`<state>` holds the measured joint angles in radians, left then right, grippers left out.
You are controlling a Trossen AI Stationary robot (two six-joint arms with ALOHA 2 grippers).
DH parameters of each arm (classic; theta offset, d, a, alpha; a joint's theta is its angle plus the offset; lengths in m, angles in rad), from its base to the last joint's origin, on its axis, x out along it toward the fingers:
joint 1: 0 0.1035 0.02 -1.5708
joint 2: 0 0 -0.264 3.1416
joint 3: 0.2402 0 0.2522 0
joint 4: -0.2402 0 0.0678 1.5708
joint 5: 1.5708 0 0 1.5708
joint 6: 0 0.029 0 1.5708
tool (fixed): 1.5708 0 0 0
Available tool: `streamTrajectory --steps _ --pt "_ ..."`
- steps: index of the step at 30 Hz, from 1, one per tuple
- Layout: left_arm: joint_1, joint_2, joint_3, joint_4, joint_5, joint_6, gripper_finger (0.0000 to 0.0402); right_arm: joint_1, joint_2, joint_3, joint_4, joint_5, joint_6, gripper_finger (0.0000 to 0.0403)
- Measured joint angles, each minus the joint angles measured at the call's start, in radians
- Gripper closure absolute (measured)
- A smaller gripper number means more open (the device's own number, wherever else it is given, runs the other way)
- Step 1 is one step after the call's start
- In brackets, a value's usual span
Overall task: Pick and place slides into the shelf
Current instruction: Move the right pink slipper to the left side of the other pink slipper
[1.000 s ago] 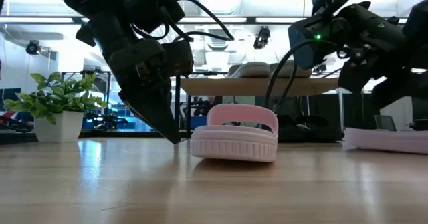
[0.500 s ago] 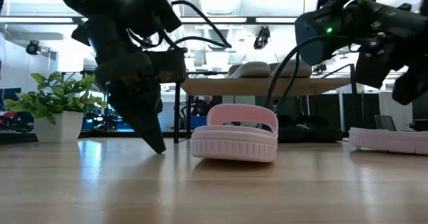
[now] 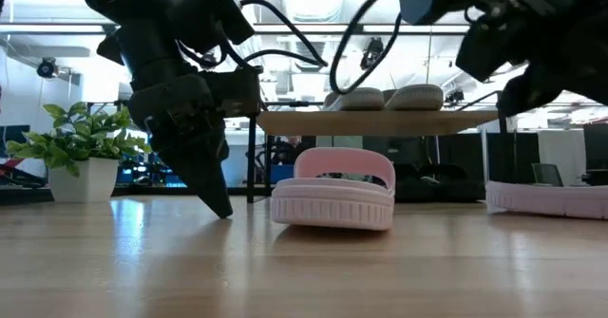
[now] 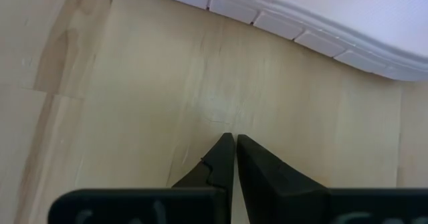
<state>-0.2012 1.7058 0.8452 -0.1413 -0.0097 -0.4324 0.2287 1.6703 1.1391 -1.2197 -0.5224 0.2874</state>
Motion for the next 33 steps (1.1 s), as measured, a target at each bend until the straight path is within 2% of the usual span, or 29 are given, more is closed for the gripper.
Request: streamTrajectory --steps 11,16,27,33 --pt "-0.003 0.0 -0.001 0.003 -0.018 -0.007 0.0395 0.007 0.0 -0.057 -0.003 -0.001 -0.074 0.0242" --pt "-0.003 0.0 -0.001 0.004 -0.022 -0.008 0.0395 0.011 0.0 -0.089 0.0 0.0 -0.123 0.0208" --pt "-0.003 0.001 -0.001 0.006 -0.044 -0.007 0.0395 0.011 0.0 -0.168 0.008 0.0 -0.131 0.0205" --pt "-0.003 0.001 -0.002 0.006 -0.045 -0.007 0.0395 0.016 0.0 -0.194 0.008 -0.039 -0.131 0.0243"
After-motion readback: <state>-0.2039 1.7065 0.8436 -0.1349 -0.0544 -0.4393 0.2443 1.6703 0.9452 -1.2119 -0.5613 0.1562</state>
